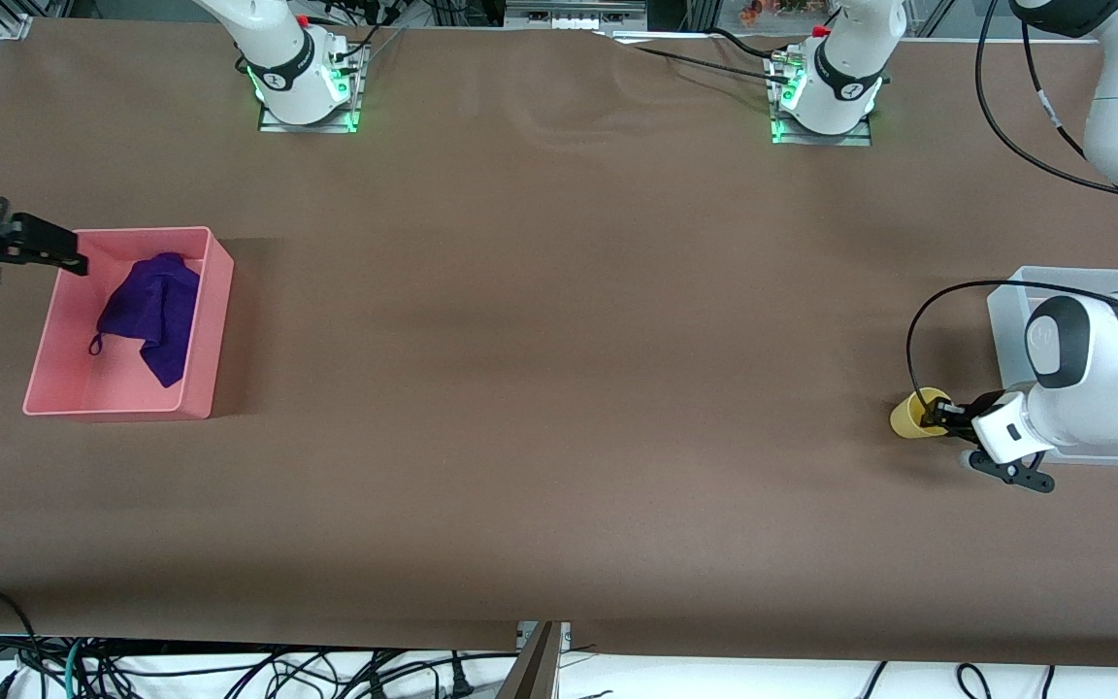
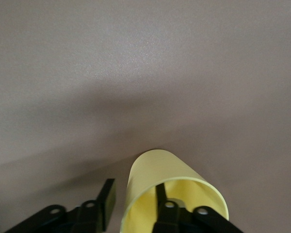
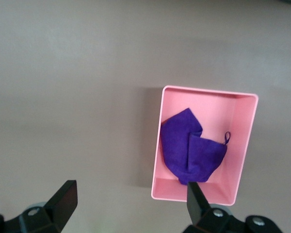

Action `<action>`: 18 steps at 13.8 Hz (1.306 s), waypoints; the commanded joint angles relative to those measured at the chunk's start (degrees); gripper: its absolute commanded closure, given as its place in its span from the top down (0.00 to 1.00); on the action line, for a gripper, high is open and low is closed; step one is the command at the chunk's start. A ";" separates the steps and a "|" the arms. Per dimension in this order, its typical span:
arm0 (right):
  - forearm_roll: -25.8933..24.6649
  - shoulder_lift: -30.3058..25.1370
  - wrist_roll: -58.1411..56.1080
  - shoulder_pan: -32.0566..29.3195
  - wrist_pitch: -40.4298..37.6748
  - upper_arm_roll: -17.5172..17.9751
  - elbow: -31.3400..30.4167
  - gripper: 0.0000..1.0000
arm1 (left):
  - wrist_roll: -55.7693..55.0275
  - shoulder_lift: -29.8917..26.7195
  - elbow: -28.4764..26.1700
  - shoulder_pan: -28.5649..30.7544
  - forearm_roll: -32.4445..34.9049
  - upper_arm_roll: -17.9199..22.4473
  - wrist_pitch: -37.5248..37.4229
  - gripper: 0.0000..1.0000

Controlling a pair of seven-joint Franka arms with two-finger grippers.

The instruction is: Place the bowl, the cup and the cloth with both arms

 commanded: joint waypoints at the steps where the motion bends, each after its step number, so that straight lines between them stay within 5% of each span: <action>1: -1.78 -2.18 0.42 -0.36 0.20 0.64 -1.36 1.00 | 0.84 -1.68 -0.75 0.25 -0.74 0.22 -0.43 0.00; 4: -3.38 -2.09 -0.19 -0.36 -2.35 0.91 -1.54 1.00 | 0.75 -3.25 -0.14 0.25 -0.65 0.31 -2.52 0.00; 7: -3.47 -1.30 -0.46 -0.10 -2.53 0.91 -0.92 1.00 | 3.19 -8.78 2.05 0.51 -0.39 0.66 -12.35 0.00; 9: -3.56 -0.95 -0.55 0.25 -2.18 1.00 -0.83 1.00 | 10.64 -12.04 3.20 2.26 4.85 1.27 -16.50 0.00; 13: -3.56 -0.77 -0.54 0.43 -1.74 1.00 -0.57 1.00 | 23.32 -12.49 3.99 10.33 10.41 1.63 -15.12 0.00; 18: -3.65 -0.77 -0.63 0.34 -1.74 0.91 -0.57 1.00 | 30.35 -6.35 2.85 16.06 11.48 1.54 -6.96 0.00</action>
